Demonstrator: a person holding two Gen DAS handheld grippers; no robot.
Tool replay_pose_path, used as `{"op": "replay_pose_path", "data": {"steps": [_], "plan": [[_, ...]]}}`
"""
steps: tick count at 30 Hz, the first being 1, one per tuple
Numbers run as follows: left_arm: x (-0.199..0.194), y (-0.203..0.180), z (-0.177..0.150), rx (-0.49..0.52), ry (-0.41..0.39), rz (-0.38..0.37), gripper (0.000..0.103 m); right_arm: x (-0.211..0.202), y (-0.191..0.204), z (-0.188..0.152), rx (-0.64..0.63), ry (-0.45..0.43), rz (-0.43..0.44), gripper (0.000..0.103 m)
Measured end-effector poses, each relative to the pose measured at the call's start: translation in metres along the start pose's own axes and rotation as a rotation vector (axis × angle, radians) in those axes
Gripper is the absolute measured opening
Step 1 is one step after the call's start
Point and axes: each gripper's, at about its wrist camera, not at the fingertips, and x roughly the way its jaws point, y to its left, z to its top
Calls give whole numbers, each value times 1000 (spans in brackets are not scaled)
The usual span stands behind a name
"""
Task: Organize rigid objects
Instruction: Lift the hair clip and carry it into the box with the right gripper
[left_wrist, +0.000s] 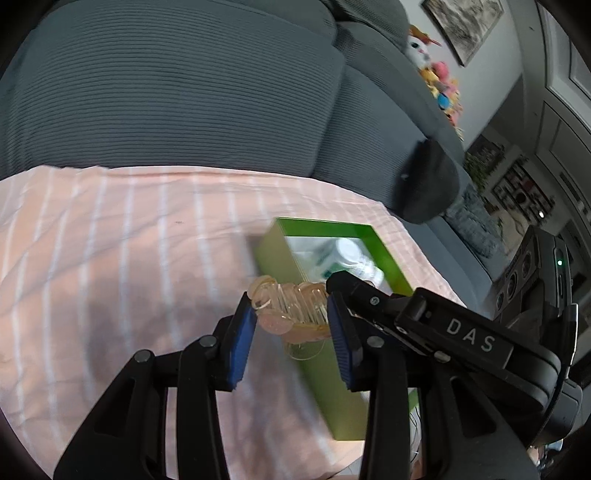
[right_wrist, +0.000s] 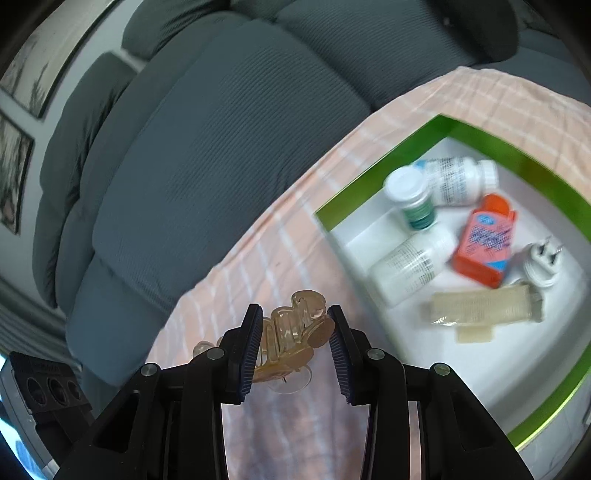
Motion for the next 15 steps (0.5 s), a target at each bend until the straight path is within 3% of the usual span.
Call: {"op": "replay_pose_path", "data": {"steps": [8, 15], "plan": [[37, -40, -2, 63, 65, -72, 36, -27, -43, 22, 72, -77, -59, 39], [69, -61, -7, 87, 145, -114, 36, -38, -78, 28, 131, -93, -125, 39]]}}
